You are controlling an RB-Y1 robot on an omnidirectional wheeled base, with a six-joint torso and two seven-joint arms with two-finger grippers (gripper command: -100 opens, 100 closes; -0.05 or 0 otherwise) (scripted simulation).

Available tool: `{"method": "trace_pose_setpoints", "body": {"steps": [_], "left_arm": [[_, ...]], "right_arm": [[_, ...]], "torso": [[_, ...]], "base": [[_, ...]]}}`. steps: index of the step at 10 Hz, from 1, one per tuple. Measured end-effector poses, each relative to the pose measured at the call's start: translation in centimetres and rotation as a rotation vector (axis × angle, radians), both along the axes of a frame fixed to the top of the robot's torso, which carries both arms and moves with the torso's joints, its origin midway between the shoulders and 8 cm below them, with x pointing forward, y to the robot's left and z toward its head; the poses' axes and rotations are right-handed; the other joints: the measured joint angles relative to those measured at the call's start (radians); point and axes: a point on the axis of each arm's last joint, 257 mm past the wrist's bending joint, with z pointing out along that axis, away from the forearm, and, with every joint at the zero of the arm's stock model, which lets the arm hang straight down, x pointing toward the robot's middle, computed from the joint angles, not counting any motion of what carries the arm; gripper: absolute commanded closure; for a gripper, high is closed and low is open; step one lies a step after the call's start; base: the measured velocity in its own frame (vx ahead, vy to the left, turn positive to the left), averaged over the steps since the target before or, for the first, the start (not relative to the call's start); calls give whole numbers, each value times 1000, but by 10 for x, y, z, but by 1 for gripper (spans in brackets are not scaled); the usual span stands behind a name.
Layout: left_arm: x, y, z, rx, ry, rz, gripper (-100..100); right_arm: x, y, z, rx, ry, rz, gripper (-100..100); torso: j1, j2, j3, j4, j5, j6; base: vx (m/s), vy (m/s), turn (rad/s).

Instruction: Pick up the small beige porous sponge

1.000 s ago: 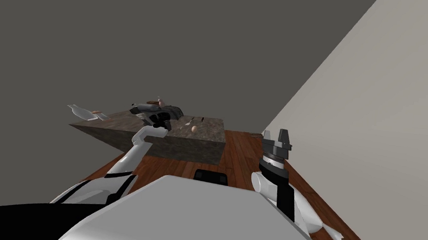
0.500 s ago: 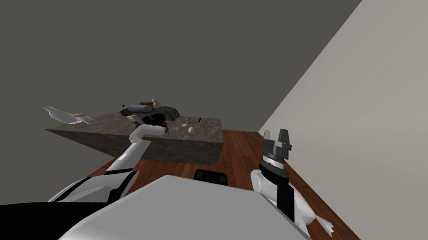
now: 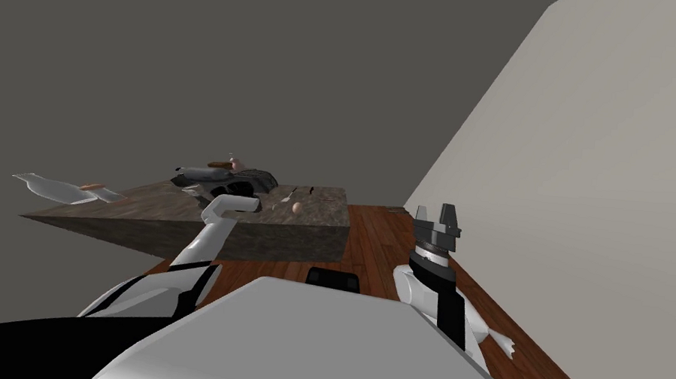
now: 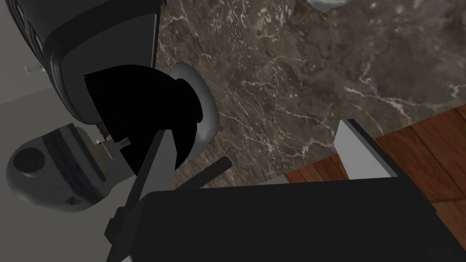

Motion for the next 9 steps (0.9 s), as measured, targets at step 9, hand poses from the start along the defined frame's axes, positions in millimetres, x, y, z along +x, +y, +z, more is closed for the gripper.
{"method": "trace_pose_setpoints", "body": {"steps": [9], "left_arm": [[-60,3,-72,-221,182,166,-100]], "right_arm": [[0,0,0,0,0,0,0]], "torso": [[2,-3,-2,-1,1,-1]], "base": [[63,13,-90]]}}
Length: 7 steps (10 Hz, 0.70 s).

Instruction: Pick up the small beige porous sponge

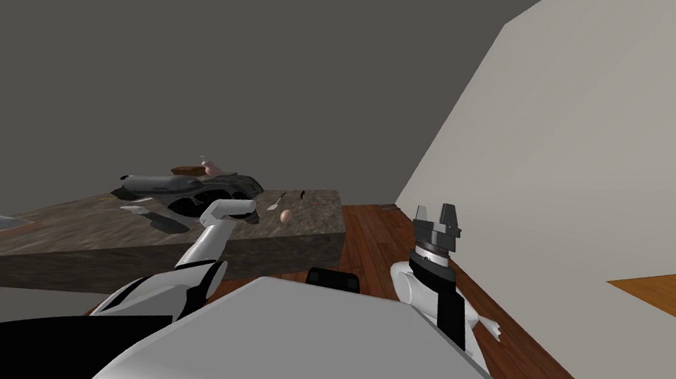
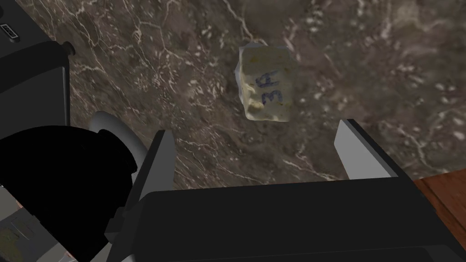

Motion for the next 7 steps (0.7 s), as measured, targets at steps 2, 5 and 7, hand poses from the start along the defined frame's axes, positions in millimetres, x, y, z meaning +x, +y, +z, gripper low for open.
{"method": "trace_pose_setpoints", "body": {"steps": [2,5,7], "left_arm": [[-1,-1,-1,-3,3,1,-100],[-9,28,1,6,0,29,-100],[-22,49,-3,8,2,55,-100]], "right_arm": [[0,0,0,0,0,0,0],[0,0,0,0,0,0,0],[0,0,0,0,0,0,0]], "torso": [[-1,4,3,1,0,0],[-4,7,4,2,-1,0],[-5,7,4,2,-1,0]], "base": [[-1,-5,-44],[-12,-43,-94],[-14,-52,-157]]}}
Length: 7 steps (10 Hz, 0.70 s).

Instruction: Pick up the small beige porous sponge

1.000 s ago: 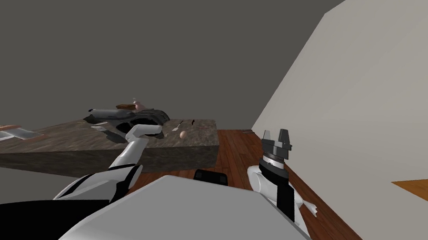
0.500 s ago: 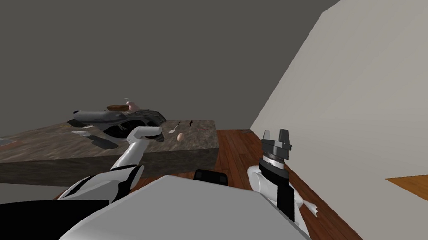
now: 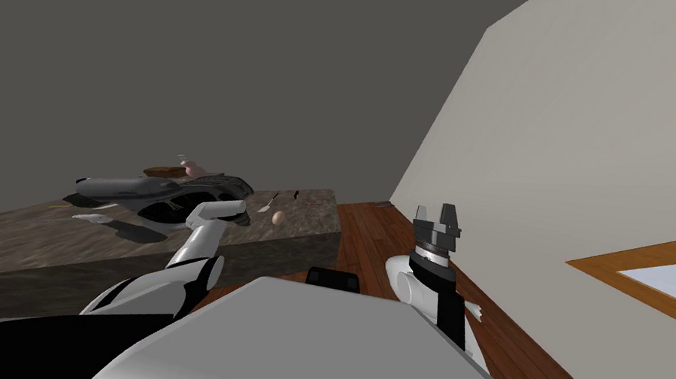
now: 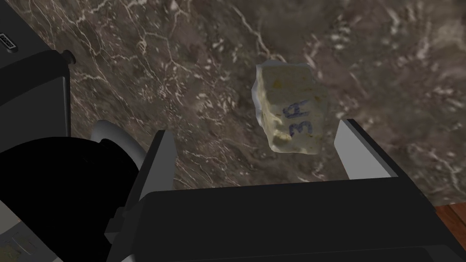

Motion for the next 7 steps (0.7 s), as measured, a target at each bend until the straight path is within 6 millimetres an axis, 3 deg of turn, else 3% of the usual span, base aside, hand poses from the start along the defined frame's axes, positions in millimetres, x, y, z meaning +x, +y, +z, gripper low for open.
{"method": "trace_pose_setpoints", "body": {"steps": [7], "left_arm": [[-28,47,-9,-1,0,56,-100]], "right_arm": [[0,0,0,0,0,0,0]], "torso": [[1,0,0,0,0,0]], "base": [[-8,-31,-77]]}}
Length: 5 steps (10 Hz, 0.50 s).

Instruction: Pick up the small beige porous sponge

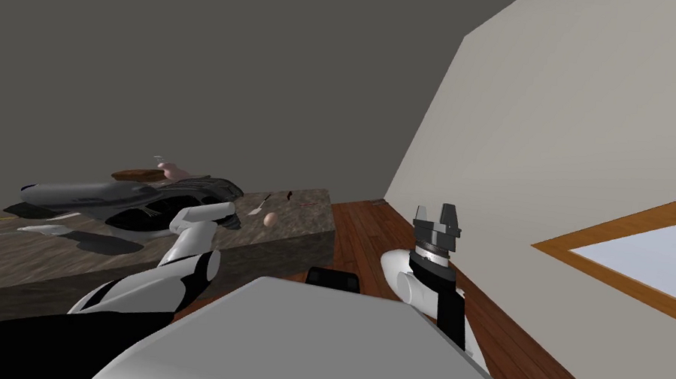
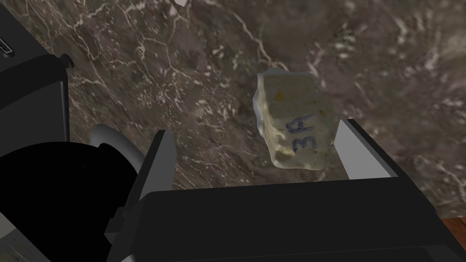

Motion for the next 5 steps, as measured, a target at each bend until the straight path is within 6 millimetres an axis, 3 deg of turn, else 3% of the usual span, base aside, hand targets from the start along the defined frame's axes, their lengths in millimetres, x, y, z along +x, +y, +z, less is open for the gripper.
{"method": "trace_pose_setpoints", "body": {"steps": [3,4,5], "left_arm": [[-20,22,-7,-3,-4,24,-100],[-20,23,-8,-3,-3,24,100],[-20,22,-8,-4,-3,24,100]], "right_arm": [[0,0,0,0,0,0,0],[0,0,0,0,0,0,0],[0,0,0,0,0,0,0]], "torso": [[-1,0,0,0,0,0],[1,0,0,0,0,-1],[1,0,0,0,0,-1]], "base": [[-6,-39,-60],[0,0,0],[0,0,0]]}}
